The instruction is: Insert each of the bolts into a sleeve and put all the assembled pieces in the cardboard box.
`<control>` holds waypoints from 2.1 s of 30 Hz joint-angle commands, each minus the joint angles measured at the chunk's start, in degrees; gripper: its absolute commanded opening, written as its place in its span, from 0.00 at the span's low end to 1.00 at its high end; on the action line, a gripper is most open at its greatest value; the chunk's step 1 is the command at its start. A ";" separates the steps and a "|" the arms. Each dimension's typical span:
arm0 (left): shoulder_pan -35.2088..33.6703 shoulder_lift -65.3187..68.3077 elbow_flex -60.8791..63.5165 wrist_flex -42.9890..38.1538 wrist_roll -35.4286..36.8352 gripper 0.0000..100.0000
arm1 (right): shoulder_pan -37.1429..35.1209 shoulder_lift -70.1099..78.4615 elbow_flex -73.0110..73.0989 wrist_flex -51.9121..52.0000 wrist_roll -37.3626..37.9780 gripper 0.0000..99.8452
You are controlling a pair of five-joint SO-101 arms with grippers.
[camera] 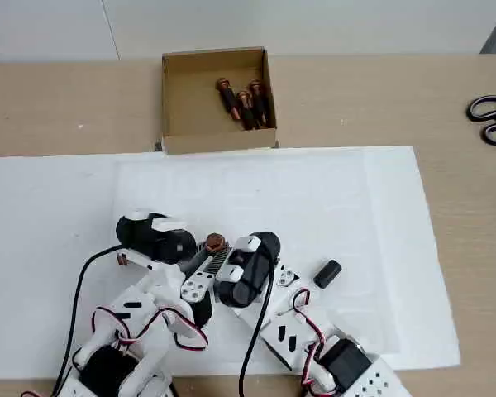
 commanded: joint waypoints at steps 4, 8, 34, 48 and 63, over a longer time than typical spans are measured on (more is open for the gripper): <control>-3.60 0.00 1.27 -1.76 -0.88 0.01 | 0.31 -1.54 -7.74 -0.48 2.81 0.00; -4.57 0.09 0.75 -3.16 -3.25 0.01 | 0.31 -1.54 -7.74 -0.66 2.90 0.00; -4.48 0.26 -0.22 -2.90 -3.16 0.11 | 3.82 -1.54 -7.30 -0.66 2.64 0.00; 0.09 0.09 -5.41 -2.99 -1.76 0.11 | 4.00 -1.54 -5.54 -0.57 2.64 0.00; -0.35 0.09 -8.31 -2.99 -1.76 0.11 | 4.00 -1.54 -3.34 -0.57 2.64 0.00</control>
